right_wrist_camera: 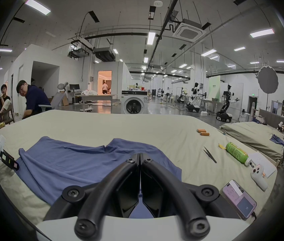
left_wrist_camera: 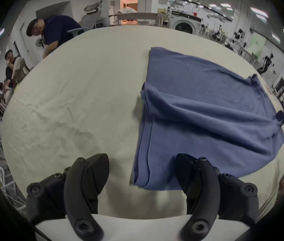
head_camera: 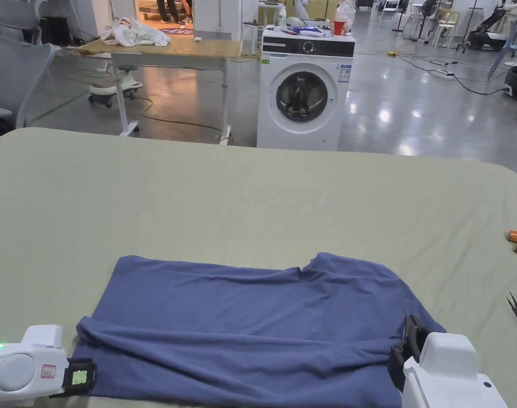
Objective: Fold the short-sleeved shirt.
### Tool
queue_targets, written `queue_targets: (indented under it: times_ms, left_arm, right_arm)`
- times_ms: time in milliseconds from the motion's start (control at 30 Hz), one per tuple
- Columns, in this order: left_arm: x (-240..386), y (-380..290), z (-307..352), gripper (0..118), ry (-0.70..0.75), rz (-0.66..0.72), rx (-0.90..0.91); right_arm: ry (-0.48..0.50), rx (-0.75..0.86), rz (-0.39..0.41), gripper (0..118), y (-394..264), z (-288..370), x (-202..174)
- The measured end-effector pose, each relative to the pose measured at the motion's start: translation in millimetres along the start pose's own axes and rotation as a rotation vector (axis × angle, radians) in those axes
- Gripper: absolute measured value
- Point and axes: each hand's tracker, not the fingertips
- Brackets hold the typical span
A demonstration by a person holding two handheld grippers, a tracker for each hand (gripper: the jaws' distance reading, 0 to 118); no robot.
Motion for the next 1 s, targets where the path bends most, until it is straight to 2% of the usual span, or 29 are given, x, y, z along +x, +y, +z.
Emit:
queue_targets:
  times_ms: [67,133,167,233,400,433,533,567,667,733,767,800,833,867,933,1000]
  left_arm:
    - [10,2,8,62,0.023,-0.013,0.018]
    - [16,-3,16,27,-0.033,-0.034,0.022]
    - [18,-4,17,16,-0.047,-0.045,0.027]
    - [17,-8,19,9,-0.065,-0.064,0.033]
    - [11,-20,34,4,-0.075,-0.052,0.067]
    - [10,-22,38,4,-0.077,-0.051,0.076]
    - [7,-26,49,4,-0.083,-0.054,0.116]
    - [6,-27,52,4,-0.086,-0.049,0.124]
    - [8,-32,64,4,-0.094,-0.036,0.141]
    - [10,-35,65,4,-0.097,-0.036,0.144]
    - [11,-36,67,4,-0.097,-0.039,0.146]
    - [12,-37,68,4,-0.096,-0.041,0.148]
    - [12,-39,69,4,-0.097,-0.037,0.15]
    - [13,-40,70,4,-0.099,-0.032,0.152]
    - [12,-40,73,3,-0.098,-0.023,0.162]
    - [12,-41,81,3,-0.103,-0.017,0.177]
  right_arm:
    - [-0.006,-0.031,0.001,0,-1,-1,7]
    - [-0.02,-0.091,-0.001,0,-4,-6,17]
    - [-0.024,-0.122,-0.013,0,-7,-10,22]
    - [-0.034,-0.206,-0.023,0,-12,-19,35]
    - [-0.03,-0.413,-0.021,3,-32,-44,68]
    - [-0.022,-0.438,-0.023,13,-36,-48,73]
    - [-0.012,-0.568,-0.003,60,-51,-67,87]
    - [-0.008,-0.606,0.008,64,-56,-71,90]
    - [0.049,-0.661,-0.052,63,-71,-83,97]
    - [0.037,-0.627,-0.037,59,-71,-81,98]
    - [0.046,-0.631,-0.027,49,-68,-82,98]
    - [0.072,-0.629,-0.035,33,-65,-81,99]
    - [0.1,-0.628,-0.056,7,-63,-80,97]
    - [0.149,-0.624,-0.09,7,-62,-79,97]
    - [0.094,-0.638,-0.021,7,-58,-77,93]
    - [0.1,-0.629,-0.017,6,-50,-69,92]
